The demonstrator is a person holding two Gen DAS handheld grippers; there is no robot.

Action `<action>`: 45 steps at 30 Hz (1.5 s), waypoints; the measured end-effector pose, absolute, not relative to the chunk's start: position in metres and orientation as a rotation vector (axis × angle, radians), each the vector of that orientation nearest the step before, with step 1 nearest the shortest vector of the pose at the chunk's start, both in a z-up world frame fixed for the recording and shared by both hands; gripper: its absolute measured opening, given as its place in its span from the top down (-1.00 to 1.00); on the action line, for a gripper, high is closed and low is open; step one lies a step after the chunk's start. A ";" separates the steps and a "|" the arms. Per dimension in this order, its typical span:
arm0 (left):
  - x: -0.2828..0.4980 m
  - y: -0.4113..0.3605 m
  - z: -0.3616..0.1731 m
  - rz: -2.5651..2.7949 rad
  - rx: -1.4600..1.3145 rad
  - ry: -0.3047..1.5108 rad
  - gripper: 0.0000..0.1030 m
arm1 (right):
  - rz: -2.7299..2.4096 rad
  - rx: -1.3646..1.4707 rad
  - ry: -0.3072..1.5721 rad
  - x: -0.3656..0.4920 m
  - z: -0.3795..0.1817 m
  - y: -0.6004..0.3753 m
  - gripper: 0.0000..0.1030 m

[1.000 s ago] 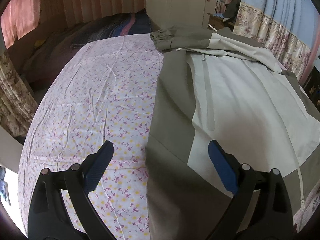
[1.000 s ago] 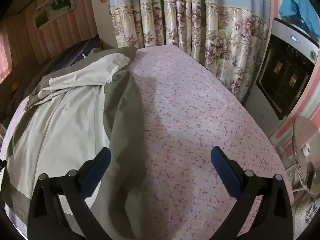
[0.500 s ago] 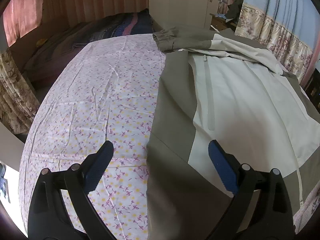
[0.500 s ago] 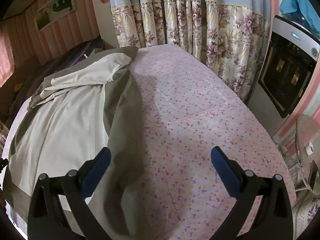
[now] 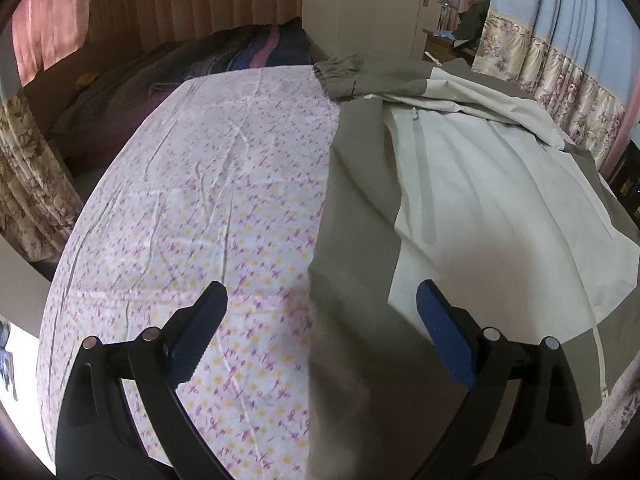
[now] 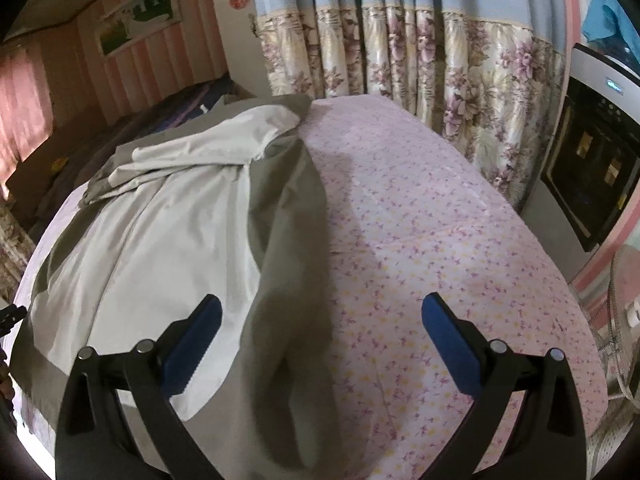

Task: Fold large clothes
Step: 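Grasp the olive jacket hem with both grippers, then lift the hem with both grippers and fold it over toward the collar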

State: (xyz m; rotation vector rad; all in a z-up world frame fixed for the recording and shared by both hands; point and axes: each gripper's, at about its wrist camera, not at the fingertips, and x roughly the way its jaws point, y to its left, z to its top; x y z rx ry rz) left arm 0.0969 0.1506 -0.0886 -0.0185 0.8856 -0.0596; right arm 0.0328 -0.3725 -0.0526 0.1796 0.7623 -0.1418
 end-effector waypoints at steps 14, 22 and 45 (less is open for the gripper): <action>0.083 0.140 -0.111 -0.138 -0.040 0.953 -0.27 | -0.107 0.101 0.852 0.011 -0.073 -0.359 -0.94; 0.082 0.121 -0.113 -0.142 0.002 0.951 0.21 | -0.008 0.144 0.945 0.015 -0.100 -0.347 -0.07; -0.035 0.117 -0.049 -0.258 -0.188 0.821 0.94 | 0.072 0.212 0.732 -0.060 -0.013 -0.370 0.92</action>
